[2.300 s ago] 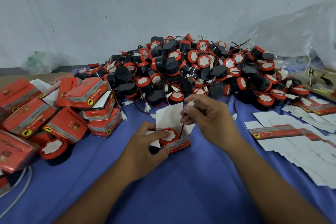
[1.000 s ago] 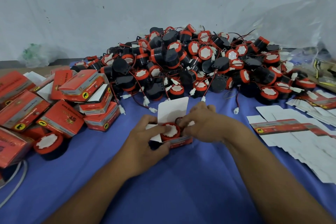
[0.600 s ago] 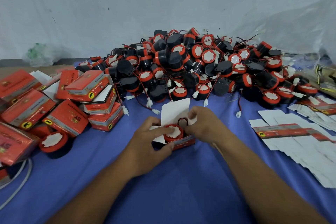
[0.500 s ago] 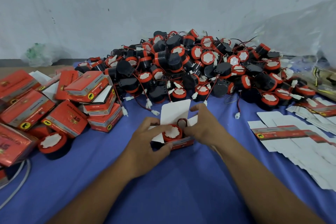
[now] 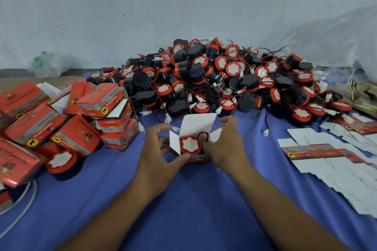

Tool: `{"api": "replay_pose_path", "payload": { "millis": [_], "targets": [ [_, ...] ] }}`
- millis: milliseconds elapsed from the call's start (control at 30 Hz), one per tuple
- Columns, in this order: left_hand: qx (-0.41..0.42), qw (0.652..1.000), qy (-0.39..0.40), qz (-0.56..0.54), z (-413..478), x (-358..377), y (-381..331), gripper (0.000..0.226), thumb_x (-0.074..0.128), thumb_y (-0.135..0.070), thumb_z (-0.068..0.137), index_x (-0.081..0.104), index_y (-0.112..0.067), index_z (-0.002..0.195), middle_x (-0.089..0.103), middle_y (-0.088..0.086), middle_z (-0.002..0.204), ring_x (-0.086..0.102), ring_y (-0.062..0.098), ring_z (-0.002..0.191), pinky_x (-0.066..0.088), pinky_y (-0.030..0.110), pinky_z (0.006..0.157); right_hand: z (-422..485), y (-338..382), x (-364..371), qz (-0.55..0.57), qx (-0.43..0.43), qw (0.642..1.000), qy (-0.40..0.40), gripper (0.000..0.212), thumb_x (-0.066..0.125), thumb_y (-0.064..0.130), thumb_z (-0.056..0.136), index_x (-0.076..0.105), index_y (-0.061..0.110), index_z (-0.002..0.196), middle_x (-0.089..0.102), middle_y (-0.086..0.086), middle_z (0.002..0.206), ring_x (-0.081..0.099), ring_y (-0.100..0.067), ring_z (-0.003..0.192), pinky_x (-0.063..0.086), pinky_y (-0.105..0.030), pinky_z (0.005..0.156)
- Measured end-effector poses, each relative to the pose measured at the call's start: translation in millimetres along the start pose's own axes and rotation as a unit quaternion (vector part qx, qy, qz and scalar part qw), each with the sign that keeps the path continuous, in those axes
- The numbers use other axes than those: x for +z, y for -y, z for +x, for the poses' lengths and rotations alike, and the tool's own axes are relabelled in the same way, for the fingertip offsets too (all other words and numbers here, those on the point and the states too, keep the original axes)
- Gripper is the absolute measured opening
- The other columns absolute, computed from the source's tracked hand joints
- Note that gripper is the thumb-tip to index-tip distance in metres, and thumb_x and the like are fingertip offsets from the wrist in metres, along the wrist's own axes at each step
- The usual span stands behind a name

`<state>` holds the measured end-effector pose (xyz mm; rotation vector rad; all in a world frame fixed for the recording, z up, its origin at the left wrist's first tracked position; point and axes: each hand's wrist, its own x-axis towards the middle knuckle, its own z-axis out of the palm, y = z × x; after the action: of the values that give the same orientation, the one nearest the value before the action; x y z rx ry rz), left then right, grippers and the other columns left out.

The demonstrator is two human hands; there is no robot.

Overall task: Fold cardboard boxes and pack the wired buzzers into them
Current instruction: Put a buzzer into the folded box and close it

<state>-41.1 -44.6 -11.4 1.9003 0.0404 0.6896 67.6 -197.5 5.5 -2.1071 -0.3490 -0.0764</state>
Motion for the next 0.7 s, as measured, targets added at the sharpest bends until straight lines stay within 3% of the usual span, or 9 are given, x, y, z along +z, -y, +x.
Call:
{"api": "replay_pose_path", "payload": {
  "millis": [100,133,233,333,367,467,567,700],
  "targets": [
    [0.06,0.992,-0.012,0.108,0.4,-1.7,2.2,0.059,0.087,-0.018,0.074,0.056,-0.025,0.124,0.055,-0.01,0.127,0.061,0.003,0.108,0.054,0.023,0.087,-2.6,-2.8,4.8,0.07,0.021,0.997,-0.027,0.06,0.081,0.036,0.08,0.035,0.023,0.117,0.051,0.008,0.105,0.054,-0.008,0.091,0.043,-0.02,0.064],
    [0.083,0.985,-0.014,0.151,0.8,-2.2,3.4,0.057,0.085,-0.021,0.076,0.06,-0.019,0.127,0.052,-0.013,0.13,0.056,-0.002,0.111,0.051,0.018,0.09,-3.2,-3.8,6.7,0.08,0.022,0.996,-0.031,0.054,0.081,0.038,0.079,0.039,0.024,0.11,0.051,0.01,0.104,0.052,-0.006,0.094,0.041,-0.017,0.066],
    [0.095,0.973,-0.006,0.209,3.1,-3.6,4.3,0.059,0.077,-0.023,0.083,0.056,-0.011,0.137,0.046,-0.012,0.138,0.042,-0.015,0.12,0.038,0.005,0.097,-4.5,-5.7,10.3,0.081,-0.016,0.996,-0.028,0.03,0.078,0.036,0.084,0.051,0.026,0.093,0.056,0.015,0.087,0.053,-0.001,0.078,0.041,-0.01,0.061],
    [0.08,0.967,0.027,0.24,5.6,-2.8,4.9,0.055,0.061,-0.03,0.092,0.05,-0.013,0.143,0.039,-0.001,0.147,0.039,0.008,0.13,0.039,0.025,0.107,-6.6,-1.2,10.8,0.067,-0.076,0.995,0.012,0.016,0.075,0.039,0.086,0.061,0.031,0.089,0.06,0.012,0.099,0.058,-0.002,0.086,0.043,-0.007,0.068],
    [0.076,0.963,0.041,0.257,6.5,-2.1,6.3,0.05,0.058,-0.029,0.094,0.052,-0.015,0.143,0.035,0.004,0.151,0.035,0.015,0.134,0.033,0.027,0.111,-7.0,0.1,11.3,0.061,-0.098,0.993,0.029,0.015,0.073,0.041,0.087,0.065,0.029,0.091,0.058,0.01,0.103,0.058,-0.002,0.09,0.043,-0.008,0.072],
    [0.043,0.963,0.063,0.257,8.5,-0.6,9.6,0.038,0.056,-0.021,0.099,0.059,-0.018,0.136,0.02,0.004,0.16,0.018,0.018,0.145,0.01,0.009,0.11,-8.7,-0.1,13.7,0.033,-0.133,0.989,0.063,0.022,0.065,0.037,0.095,0.073,0.016,0.095,0.055,0.006,0.109,0.054,0.001,0.095,0.039,-0.004,0.078],
    [0.039,0.971,0.068,0.226,9.7,-3.2,8.8,0.032,0.053,-0.019,0.1,0.065,-0.018,0.13,0.02,0.002,0.16,0.024,0.012,0.144,0.014,0.005,0.11,-6.5,-0.8,15.5,0.013,-0.146,0.987,0.061,0.017,0.066,0.026,0.096,0.076,0.013,0.097,0.048,0.005,0.117,0.051,-0.003,0.1,0.038,-0.006,0.083],
    [0.062,0.976,0.043,0.202,11.8,-6.9,7.0,0.024,0.06,-0.013,0.097,0.072,-0.017,0.117,0.032,0.003,0.151,0.041,0.007,0.131,0.027,0.004,0.105,-2.0,-0.6,15.0,-0.004,-0.149,0.986,0.075,0.024,0.068,0.028,0.093,0.072,0.014,0.113,0.048,0.004,0.127,0.053,-0.008,0.11,0.048,-0.025,0.095]
  ]
}}
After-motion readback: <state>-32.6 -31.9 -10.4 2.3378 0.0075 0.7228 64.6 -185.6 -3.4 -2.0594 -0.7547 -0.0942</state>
